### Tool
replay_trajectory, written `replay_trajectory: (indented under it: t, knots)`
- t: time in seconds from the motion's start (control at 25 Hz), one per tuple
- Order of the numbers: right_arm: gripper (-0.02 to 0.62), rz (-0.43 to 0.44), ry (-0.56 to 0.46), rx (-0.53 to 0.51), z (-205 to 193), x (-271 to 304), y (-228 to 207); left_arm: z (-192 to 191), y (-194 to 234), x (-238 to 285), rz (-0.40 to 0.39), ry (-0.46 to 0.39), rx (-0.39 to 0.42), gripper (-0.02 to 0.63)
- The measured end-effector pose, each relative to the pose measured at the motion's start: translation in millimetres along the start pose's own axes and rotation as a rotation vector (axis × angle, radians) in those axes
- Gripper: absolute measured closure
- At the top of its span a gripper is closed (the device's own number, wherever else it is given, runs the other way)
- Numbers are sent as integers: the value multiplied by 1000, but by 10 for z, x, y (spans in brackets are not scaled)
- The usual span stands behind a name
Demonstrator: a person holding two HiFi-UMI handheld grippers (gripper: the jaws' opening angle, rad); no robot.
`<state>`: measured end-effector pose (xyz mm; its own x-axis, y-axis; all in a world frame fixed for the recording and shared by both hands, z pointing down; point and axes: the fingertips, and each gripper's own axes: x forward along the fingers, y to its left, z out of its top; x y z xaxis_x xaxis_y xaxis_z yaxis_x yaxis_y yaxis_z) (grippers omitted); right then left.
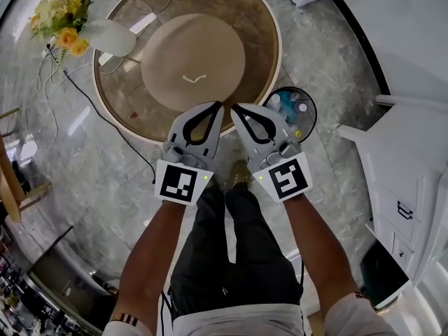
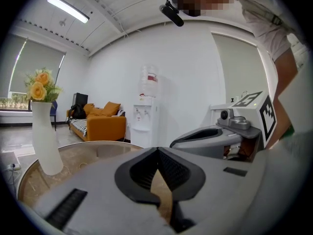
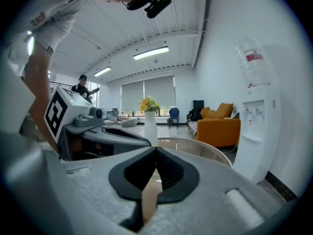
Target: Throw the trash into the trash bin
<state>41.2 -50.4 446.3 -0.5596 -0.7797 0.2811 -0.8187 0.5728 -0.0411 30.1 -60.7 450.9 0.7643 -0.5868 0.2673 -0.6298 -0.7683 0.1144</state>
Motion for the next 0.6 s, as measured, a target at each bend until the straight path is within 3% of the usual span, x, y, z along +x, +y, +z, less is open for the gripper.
replay_trajectory:
  t: [0.44, 0.6]
  knots:
    - [594, 125, 104, -98, -238, 828, 227, -417, 696, -111, 53, 71, 39, 606]
    - [594, 150, 150, -151, -392, 1102, 263, -520, 905, -95, 66, 90, -1, 606]
